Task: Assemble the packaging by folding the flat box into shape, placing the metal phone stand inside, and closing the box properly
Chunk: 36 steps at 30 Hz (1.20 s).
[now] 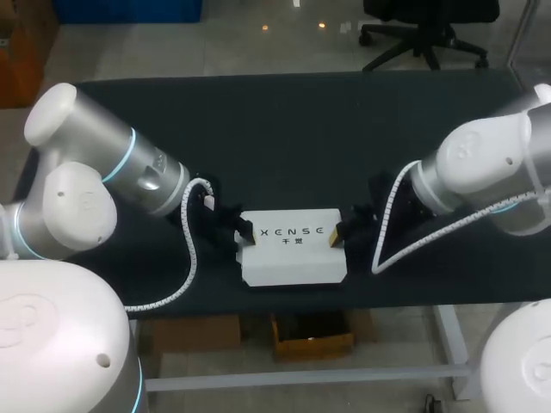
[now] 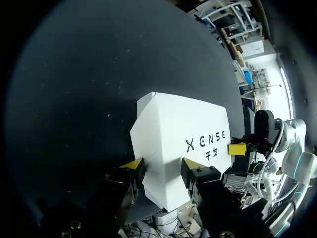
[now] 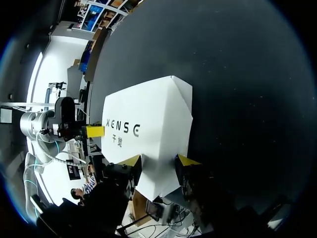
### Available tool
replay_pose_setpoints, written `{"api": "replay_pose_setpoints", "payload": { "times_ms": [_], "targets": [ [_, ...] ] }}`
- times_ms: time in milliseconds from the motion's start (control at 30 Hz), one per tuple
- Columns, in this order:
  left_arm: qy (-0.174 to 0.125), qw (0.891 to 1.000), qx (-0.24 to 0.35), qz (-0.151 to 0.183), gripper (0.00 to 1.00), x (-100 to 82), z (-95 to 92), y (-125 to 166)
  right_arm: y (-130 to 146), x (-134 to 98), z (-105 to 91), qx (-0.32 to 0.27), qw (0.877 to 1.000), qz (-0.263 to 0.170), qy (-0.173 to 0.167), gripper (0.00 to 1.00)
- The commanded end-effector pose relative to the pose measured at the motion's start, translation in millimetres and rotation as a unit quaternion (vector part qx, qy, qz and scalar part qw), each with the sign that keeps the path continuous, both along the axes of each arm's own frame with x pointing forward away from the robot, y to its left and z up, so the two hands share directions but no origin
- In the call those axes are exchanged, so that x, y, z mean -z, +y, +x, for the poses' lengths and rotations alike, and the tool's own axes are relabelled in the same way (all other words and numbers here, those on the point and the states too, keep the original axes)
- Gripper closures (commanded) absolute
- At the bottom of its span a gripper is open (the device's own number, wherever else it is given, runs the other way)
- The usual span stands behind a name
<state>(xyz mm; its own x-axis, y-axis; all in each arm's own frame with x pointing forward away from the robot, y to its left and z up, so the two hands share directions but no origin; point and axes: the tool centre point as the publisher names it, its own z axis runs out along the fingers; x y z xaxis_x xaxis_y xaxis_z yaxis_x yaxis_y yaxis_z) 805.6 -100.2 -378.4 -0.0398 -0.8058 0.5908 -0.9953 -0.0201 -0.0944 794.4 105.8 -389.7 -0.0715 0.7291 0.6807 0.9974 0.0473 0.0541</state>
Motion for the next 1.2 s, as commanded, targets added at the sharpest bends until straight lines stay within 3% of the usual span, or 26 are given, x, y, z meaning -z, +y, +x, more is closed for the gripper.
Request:
{"api": "replay_pose_setpoints", "payload": {
  "times_ms": [33, 500, 1200],
  "targets": [
    [0.002, 1.0, -0.001, 0.001, 0.52, 3.3, -0.7, -3.5, 2.4, 0.5, 1.8, -0.001, 1.0, 0.0, 0.002, 0.57],
    [0.01, 1.0, -0.004, 0.008, 0.51, 3.4, 0.0, -3.4, 2.7, -0.4, 2.9, 0.002, 1.0, -0.007, 0.007, 0.51],
    [0.01, 1.0, -0.004, 0.008, 0.57, 3.4, 0.0, -3.4, 2.7, -0.4, 2.9, 0.002, 1.0, -0.007, 0.007, 0.56]
  ]
}}
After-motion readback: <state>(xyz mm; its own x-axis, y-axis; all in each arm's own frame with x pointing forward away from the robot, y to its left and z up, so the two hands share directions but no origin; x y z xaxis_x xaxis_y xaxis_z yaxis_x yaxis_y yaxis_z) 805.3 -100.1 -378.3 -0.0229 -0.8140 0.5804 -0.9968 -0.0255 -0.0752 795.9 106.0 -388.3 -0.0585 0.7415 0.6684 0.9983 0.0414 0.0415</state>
